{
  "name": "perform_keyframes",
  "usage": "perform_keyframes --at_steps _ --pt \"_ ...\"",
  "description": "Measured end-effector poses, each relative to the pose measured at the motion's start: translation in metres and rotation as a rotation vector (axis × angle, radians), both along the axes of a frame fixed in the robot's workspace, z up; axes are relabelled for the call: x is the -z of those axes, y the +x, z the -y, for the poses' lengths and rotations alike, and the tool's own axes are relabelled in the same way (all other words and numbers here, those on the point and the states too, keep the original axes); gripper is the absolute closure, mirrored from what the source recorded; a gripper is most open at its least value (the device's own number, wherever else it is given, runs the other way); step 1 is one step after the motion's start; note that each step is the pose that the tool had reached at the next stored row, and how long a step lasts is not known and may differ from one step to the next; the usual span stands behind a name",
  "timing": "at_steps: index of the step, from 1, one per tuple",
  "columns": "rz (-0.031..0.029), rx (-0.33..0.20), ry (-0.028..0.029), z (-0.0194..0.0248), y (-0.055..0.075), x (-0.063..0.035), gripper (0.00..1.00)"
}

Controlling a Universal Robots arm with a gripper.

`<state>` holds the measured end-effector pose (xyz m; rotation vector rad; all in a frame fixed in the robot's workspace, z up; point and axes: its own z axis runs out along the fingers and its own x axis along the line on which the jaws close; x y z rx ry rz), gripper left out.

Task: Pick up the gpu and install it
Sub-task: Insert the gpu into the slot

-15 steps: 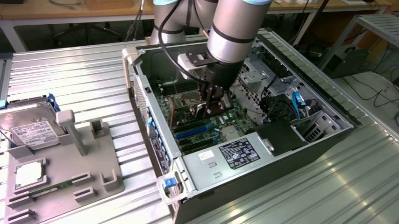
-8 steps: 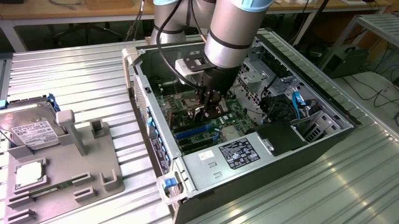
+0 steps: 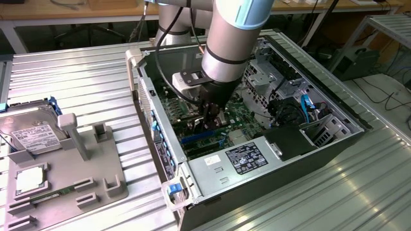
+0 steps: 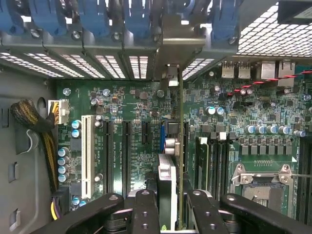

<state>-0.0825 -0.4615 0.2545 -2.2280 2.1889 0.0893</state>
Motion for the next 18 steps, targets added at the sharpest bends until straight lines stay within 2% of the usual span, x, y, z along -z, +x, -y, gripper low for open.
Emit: perform_keyframes --at_steps 1,3,4,7,8,15,18 --pt "-0.0004 0.000 0.0003 0.0000 0.0007 0.0001 0.72" --pt "-0.0055 0.000 -0.0001 -0.0001 0.0045 0.0003 0.72" --pt "-0.0056 0.000 0.0003 0.0024 0.0045 0.0008 0.72" --pt "-0.0057 0.019 0.0000 0.0025 0.0036 0.0014 0.72" --pt "-0.0118 0.027 -0.0002 0.0025 0.0026 0.0014 0.72" --pt "-0.0142 0.029 -0.0001 0.0025 0.0023 0.0033 0.72" --pt "-0.0174 0.030 -0.0002 0.0025 0.0006 0.0047 0.72"
